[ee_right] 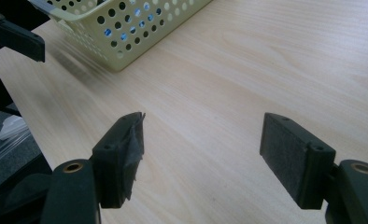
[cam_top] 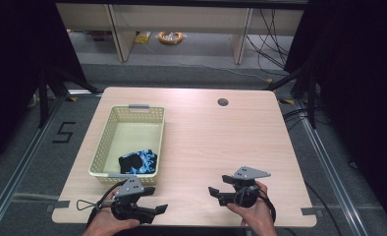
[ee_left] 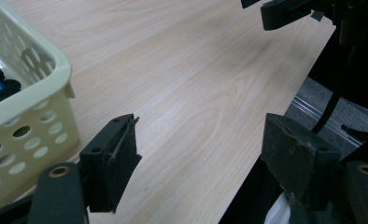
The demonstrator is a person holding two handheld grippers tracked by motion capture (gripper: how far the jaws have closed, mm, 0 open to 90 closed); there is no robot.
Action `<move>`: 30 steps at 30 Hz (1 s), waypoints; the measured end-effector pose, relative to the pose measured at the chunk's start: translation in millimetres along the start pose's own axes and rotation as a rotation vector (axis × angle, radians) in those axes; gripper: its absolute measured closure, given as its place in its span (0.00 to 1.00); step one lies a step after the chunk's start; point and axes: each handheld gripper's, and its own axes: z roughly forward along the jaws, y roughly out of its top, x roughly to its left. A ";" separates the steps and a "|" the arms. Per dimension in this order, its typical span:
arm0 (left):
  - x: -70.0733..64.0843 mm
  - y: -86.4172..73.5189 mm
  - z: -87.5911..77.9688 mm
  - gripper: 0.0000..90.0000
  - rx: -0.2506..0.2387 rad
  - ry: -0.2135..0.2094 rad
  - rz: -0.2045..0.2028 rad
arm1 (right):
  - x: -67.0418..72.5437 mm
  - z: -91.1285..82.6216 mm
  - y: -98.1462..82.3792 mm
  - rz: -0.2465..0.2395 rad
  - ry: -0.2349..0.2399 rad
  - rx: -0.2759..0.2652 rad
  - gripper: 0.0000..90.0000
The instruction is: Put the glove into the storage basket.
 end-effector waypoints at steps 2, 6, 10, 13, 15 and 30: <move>2.1 -2.7 0.1 0.27 -0.008 0.003 0.011 | 0.8 0.5 -2.3 -0.003 0.010 -0.004 0.34; 5.2 -7.5 -0.7 0.26 -0.007 0.018 0.026 | 4.3 1.0 -7.2 0.026 0.021 0.000 0.33; 6.5 -13.6 -1.0 0.24 -0.006 0.018 0.023 | 5.0 2.9 -12.3 0.012 0.025 0.004 0.32; 7.2 -18.5 -1.3 0.24 0.003 0.021 0.025 | 6.1 3.6 -14.7 -0.001 0.029 0.012 0.31; 7.9 -21.1 -0.9 0.24 0.004 0.026 0.027 | 6.7 3.9 -16.4 -0.003 0.026 0.011 0.31; 10.7 -36.9 -2.0 0.21 0.030 0.047 0.048 | 12.0 0.9 -34.9 -0.014 0.032 0.029 0.27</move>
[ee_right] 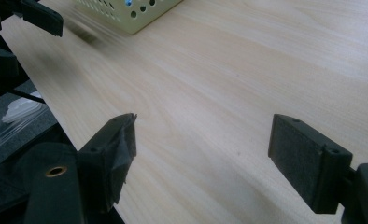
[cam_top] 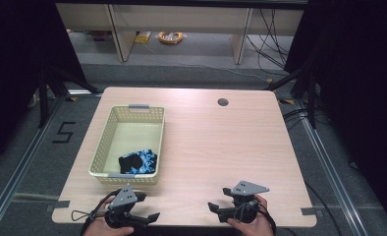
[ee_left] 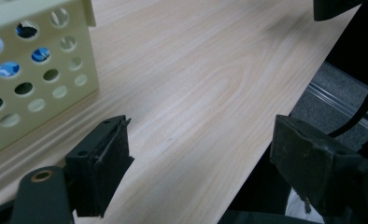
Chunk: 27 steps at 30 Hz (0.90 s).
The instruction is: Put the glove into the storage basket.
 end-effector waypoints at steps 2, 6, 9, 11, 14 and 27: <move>-0.7 -2.6 0.7 0.20 0.014 0.006 -0.010 | 0.9 -0.5 -2.4 -0.004 -0.006 -0.001 0.26; -1.4 -6.2 0.6 0.18 0.016 0.022 0.011 | 1.6 -1.8 -6.1 -0.004 -0.005 0.012 0.25; -2.1 -9.1 1.0 0.18 0.028 0.040 0.001 | 2.6 -2.3 -9.0 -0.017 -0.021 0.028 0.24; -1.2 -10.2 1.0 0.18 0.035 0.047 0.031 | 2.7 -1.8 -10.5 -0.023 -0.017 0.035 0.24; -3.0 -11.4 1.7 0.18 0.041 0.049 0.024 | 7.5 -2.7 -13.5 0.022 -0.016 0.055 0.23; -1.2 -11.1 1.3 0.18 0.061 0.051 0.043 | 2.4 -1.8 -14.3 -0.031 -0.019 0.060 0.22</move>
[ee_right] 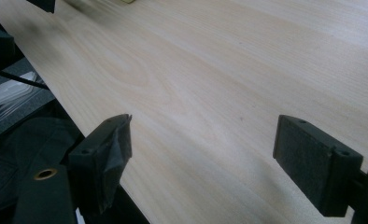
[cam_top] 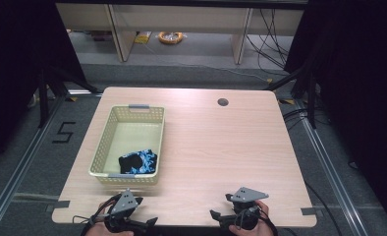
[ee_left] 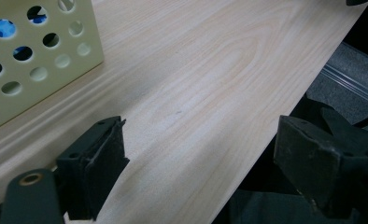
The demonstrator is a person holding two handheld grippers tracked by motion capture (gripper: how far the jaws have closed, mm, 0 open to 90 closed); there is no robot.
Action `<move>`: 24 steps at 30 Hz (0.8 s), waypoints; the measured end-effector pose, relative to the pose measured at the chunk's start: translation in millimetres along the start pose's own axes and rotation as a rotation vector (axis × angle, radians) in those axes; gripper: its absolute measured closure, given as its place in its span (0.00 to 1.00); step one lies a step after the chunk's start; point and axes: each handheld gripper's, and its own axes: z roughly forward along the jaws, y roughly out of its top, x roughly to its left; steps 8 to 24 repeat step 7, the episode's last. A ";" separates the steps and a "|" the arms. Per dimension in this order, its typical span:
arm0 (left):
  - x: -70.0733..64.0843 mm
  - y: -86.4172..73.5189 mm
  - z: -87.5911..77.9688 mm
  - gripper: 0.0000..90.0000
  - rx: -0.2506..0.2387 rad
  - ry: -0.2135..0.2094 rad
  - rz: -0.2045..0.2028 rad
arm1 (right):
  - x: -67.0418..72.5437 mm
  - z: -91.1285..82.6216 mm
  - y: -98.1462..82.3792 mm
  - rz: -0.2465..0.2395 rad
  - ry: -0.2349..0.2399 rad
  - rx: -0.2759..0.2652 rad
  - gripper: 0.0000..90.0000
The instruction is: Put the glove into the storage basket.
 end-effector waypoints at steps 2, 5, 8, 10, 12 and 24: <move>-0.3 -0.6 1.1 0.18 0.001 0.013 -0.023 | 0.5 -0.7 -0.1 -0.001 -0.024 -0.003 0.22; 1.1 -0.2 0.0 0.18 0.007 0.013 -0.019 | 0.0 -0.6 -0.2 0.004 -0.021 -0.001 0.22; 2.0 0.4 -0.7 0.18 0.005 0.005 -0.006 | -1.3 0.0 -0.1 0.000 -0.006 -0.001 0.22; 2.0 0.4 -0.7 0.18 0.005 0.005 -0.006 | -1.3 0.0 -0.1 0.000 -0.006 -0.001 0.22; 2.0 0.4 -0.7 0.18 0.005 0.005 -0.006 | -1.3 0.0 -0.1 0.000 -0.006 -0.001 0.22; 2.0 0.4 -0.7 0.18 0.005 0.005 -0.006 | -1.3 0.0 -0.1 0.000 -0.006 -0.001 0.22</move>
